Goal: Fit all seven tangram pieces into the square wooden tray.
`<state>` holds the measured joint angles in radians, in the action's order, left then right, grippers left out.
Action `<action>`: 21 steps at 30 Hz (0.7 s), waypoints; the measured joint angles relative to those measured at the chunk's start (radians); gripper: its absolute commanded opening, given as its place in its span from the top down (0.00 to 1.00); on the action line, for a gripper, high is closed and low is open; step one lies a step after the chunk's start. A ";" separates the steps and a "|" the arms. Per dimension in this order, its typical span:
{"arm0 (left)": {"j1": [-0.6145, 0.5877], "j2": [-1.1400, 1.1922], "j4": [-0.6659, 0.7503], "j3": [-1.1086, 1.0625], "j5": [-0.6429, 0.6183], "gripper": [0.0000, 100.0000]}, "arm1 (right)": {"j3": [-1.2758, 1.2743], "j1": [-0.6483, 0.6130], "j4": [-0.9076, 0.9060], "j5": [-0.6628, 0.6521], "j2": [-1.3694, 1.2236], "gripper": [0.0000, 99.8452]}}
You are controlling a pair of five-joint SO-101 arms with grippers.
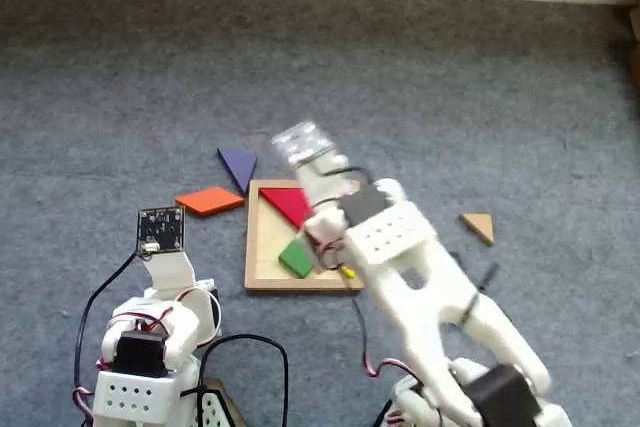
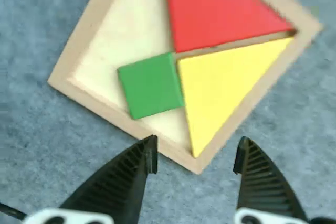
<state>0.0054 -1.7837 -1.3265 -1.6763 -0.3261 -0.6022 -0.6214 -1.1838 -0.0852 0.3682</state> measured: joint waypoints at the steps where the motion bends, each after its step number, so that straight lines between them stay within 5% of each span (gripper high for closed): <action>1: 0.000 0.000 0.000 0.000 0.000 0.99 | -0.009 0.048 0.002 0.000 0.046 0.77; 10: 0.000 0.000 0.000 0.000 0.000 0.99 | -0.101 0.516 0.196 0.000 0.110 0.77; 21: 0.000 0.000 0.000 0.000 0.000 0.99 | 0.074 0.672 0.215 0.063 -0.351 0.77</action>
<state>0.0054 -1.7837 -1.3265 -1.6763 -0.3261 -0.5286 0.0506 -0.9689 -0.0222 0.0169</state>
